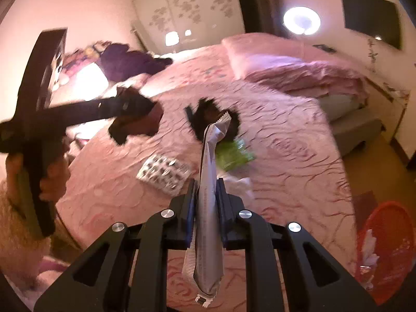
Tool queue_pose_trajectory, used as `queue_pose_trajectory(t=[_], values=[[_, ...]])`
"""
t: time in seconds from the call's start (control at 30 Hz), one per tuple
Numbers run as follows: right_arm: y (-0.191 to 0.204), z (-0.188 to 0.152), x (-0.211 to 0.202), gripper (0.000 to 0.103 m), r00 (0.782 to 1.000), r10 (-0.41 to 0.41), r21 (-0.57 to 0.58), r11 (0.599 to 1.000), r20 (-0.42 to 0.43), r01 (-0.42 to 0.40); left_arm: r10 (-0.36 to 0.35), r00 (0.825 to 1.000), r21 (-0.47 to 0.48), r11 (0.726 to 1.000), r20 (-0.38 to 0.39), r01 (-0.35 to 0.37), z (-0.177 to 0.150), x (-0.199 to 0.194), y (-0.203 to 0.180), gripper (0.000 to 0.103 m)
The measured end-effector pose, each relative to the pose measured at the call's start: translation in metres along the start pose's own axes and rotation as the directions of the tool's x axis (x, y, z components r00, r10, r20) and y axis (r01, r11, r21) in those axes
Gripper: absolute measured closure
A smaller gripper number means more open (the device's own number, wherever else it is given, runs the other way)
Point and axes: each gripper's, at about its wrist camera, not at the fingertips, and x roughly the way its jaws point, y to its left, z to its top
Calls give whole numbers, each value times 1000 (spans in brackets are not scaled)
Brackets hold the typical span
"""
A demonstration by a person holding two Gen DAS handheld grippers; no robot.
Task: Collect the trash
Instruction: 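Carry brown paper and white strip to the wastebasket and open both tools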
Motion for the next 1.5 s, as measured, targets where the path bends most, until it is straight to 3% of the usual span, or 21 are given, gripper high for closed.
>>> queue_pose_trajectory(t=[0.3, 0.63, 1.5], values=[[-41, -2, -18, 87, 993, -114, 89, 990, 27, 111, -71, 997, 81, 994, -37, 74, -1, 17, -47, 51], [-85, -10, -45, 87, 965, -254, 180, 954, 64, 240, -148, 985, 193, 968, -84, 162, -6, 38, -112, 51], [-186, -78, -118, 87, 862, -507, 429, 782, 16, 452, -285, 932, 374, 858, -225, 352, -21, 84, -249, 51]])
